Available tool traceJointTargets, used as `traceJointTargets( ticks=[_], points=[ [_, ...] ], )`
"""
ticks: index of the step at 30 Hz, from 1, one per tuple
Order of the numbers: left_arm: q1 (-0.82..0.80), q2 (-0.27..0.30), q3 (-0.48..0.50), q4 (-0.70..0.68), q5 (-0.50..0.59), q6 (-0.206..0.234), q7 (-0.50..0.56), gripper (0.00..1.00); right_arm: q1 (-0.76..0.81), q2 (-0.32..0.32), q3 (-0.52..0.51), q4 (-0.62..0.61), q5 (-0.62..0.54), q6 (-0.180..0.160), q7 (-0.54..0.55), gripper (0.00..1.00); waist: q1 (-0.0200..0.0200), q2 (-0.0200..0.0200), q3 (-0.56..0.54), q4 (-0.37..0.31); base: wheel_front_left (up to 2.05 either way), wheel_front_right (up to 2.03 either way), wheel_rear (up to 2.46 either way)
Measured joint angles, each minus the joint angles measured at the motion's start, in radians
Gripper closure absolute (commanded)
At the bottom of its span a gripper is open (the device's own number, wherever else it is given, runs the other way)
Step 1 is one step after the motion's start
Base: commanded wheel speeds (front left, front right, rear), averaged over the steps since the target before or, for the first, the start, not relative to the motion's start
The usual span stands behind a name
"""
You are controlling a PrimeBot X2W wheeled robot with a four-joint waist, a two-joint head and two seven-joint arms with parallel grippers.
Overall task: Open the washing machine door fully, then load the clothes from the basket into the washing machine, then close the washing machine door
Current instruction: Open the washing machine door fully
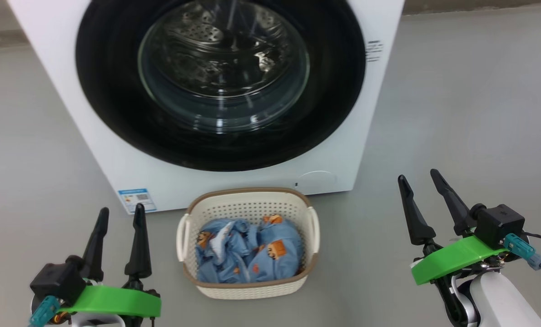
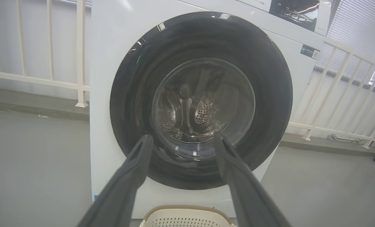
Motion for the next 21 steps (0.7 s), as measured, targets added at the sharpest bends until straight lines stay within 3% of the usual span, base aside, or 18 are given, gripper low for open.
traceJointTargets(
  ticks=[11,21],
  points=[
    [0.0,-0.002,0.007,-0.006,-0.007,0.0,0.0,0.0,0.0,-0.002,-0.001,0.005,0.0,0.0,0.0,0.0,0.0,0.0,0.002,0.0,1.14,1.14,-2.27],
    [0.0,-0.003,0.006,-0.002,-0.01,-0.001,0.0,0.0,0.0,-0.003,-0.002,0.009,0.0,0.0,0.0,0.0,0.0,0.0,0.001,0.001,0.43,0.43,-0.86]
  ],
)
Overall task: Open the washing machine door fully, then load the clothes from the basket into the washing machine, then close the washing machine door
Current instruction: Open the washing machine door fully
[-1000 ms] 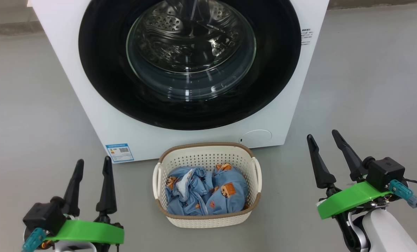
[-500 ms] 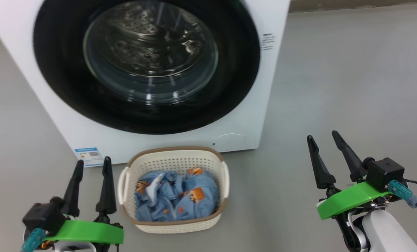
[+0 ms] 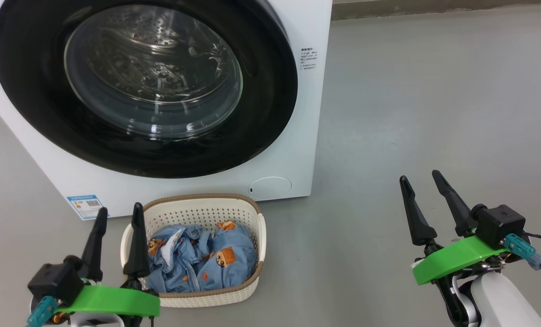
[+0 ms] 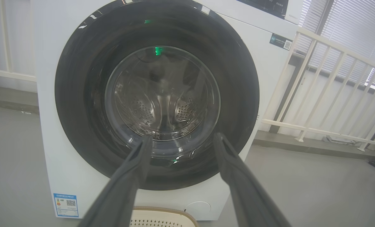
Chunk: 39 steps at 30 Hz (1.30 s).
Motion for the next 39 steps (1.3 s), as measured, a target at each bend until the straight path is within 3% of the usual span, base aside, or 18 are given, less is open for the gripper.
traceJointTargets(
  ticks=[39],
  points=[
    [0.0,0.0,-0.017,0.02,0.001,0.015,0.0,0.0,0.0,-0.007,-0.006,0.011,0.0,0.0,0.0,0.0,0.0,0.0,-0.003,0.014,0.0,0.0,0.0]
  ],
)
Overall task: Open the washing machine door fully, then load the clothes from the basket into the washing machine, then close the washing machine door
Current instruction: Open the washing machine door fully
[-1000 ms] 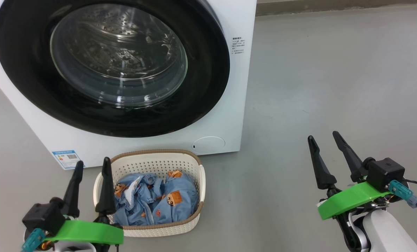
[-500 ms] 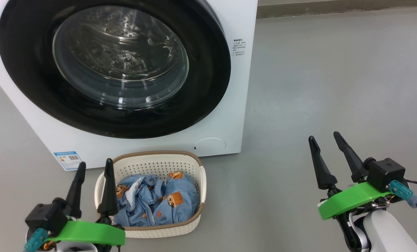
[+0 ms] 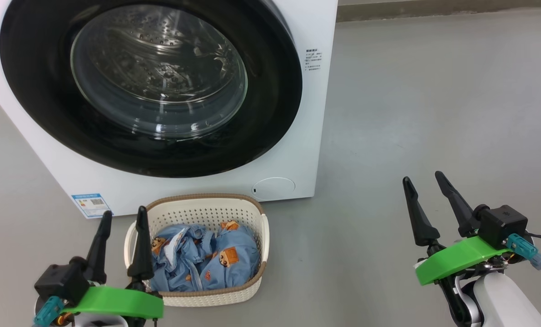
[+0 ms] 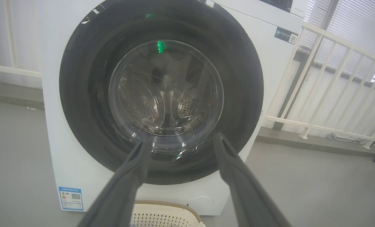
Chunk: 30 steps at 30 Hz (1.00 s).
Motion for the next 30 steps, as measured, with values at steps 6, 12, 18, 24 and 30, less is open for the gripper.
traceJointTargets(
  ticks=[6,12,18,24,30],
  points=[
    [0.0,-0.001,0.002,0.006,0.0,0.005,0.0,0.0,0.0,-0.003,-0.006,-0.005,0.0,0.0,0.0,0.0,-0.0001,0.0,0.006,0.002,0.0,0.0,0.0],
    [0.0,-0.003,0.002,0.006,-0.001,0.009,0.0,0.0,-0.028,-0.017,-0.023,-0.004,0.001,0.0,0.0,0.0,0.0,0.0,0.027,0.006,0.0,0.0,0.0],
    [-0.016,-0.001,0.003,-0.001,-0.001,0.009,0.0,0.0,-0.081,-0.033,-0.037,-0.002,0.01,0.0,0.0,0.62,0.0,0.0,0.061,0.017,0.0,0.0,0.0],
    [-0.04,0.003,0.002,-0.017,-0.001,0.009,0.0,0.0,-0.144,-0.057,-0.066,-0.002,0.039,0.0,0.0,1.0,-0.0001,0.0,0.108,0.03,0.0,0.0,0.0],
    [-0.064,0.009,-0.001,-0.03,-0.001,0.008,0.0,0.0,-0.221,-0.077,-0.084,0.016,0.164,0.0,0.0,1.0,0.0,0.0,0.16,0.046,0.0,0.0,0.0]
  ],
)
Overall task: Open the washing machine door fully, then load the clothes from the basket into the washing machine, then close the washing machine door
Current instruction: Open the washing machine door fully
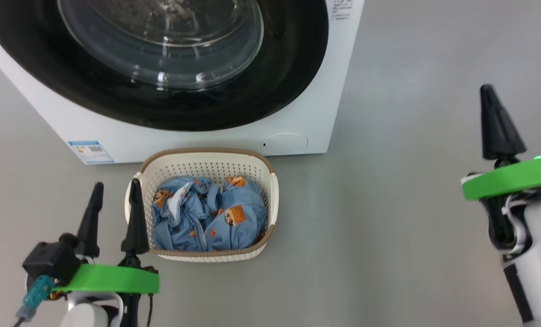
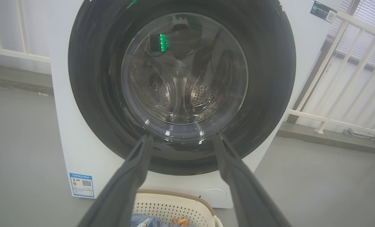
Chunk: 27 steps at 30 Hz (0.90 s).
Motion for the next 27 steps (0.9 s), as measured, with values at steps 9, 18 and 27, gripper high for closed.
traceJointTargets(
  ticks=[9,18,27],
  points=[
    [-0.031,0.012,-0.005,-0.025,0.0,0.0,0.0,0.0,-0.144,-0.087,0.059,0.076,0.33,0.0,0.015,1.0,0.0,0.0,0.07,0.027,0.0,0.0,0.0],
    [-0.067,0.011,-0.008,-0.033,0.0,-0.004,0.0,0.0,-0.29,-0.162,0.125,0.077,0.684,0.0,0.156,1.0,0.0,0.0,0.139,0.055,0.0,0.0,0.0],
    [-0.112,-0.005,-0.013,-0.046,0.0,-0.01,0.0,0.0,-0.426,-0.175,0.125,0.079,0.978,0.0,0.334,1.0,-0.0001,0.0,0.216,0.083,0.0,0.0,0.0]
  ],
)
